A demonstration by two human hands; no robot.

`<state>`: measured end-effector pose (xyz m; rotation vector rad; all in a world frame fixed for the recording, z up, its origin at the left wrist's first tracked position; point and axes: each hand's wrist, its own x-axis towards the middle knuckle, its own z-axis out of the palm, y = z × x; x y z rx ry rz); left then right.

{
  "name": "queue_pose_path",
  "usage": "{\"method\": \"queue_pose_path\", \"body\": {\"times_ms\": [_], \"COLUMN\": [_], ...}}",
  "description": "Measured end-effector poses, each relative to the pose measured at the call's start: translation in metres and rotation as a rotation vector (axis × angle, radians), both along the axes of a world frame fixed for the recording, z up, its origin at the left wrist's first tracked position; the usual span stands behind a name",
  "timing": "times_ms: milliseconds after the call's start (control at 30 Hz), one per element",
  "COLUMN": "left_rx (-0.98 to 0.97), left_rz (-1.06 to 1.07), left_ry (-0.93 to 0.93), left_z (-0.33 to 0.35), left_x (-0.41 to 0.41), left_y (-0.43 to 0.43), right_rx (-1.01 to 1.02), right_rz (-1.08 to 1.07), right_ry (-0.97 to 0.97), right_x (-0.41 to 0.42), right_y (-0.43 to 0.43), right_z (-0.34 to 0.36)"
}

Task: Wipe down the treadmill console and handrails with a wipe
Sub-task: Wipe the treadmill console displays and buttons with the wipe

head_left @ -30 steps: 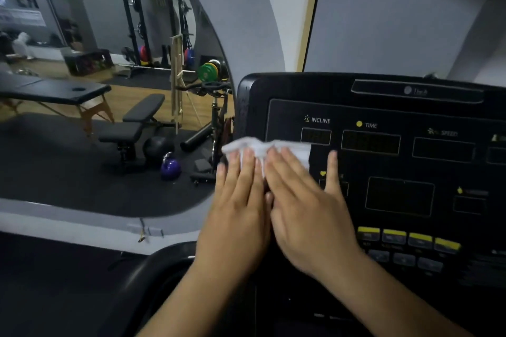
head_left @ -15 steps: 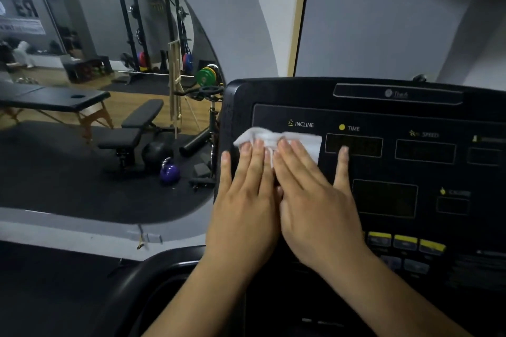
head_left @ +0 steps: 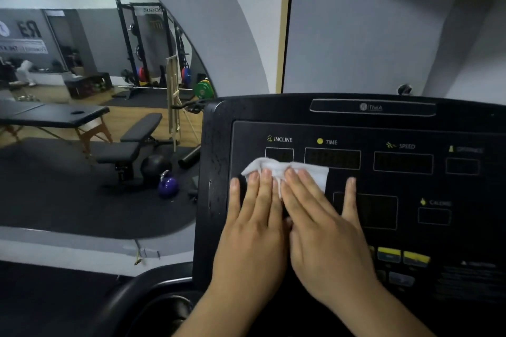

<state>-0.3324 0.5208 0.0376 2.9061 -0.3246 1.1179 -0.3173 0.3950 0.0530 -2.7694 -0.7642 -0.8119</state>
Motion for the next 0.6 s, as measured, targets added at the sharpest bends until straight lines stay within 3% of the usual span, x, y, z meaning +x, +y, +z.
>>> {"method": "queue_pose_path", "body": {"times_ms": [133, 300, 500, 600], "left_rx": [0.006, 0.032, 0.055, 0.079], "left_rz": [0.017, -0.044, -0.003, -0.065], "left_ry": [0.002, 0.027, 0.052, 0.065], "left_z": [0.028, 0.004, 0.034, 0.012], "left_x": [0.014, 0.000, 0.018, 0.006], "left_y": [-0.007, -0.017, -0.035, -0.041], "right_rx": [0.023, 0.073, 0.059, 0.087], "right_rz": [-0.052, -0.029, -0.100, -0.108], "right_ry": [-0.015, -0.034, -0.018, -0.029], "right_x": [0.014, -0.001, 0.016, 0.003], "right_y": [-0.005, -0.018, -0.031, -0.040], "right_z": [0.024, -0.006, 0.020, -0.002]}}
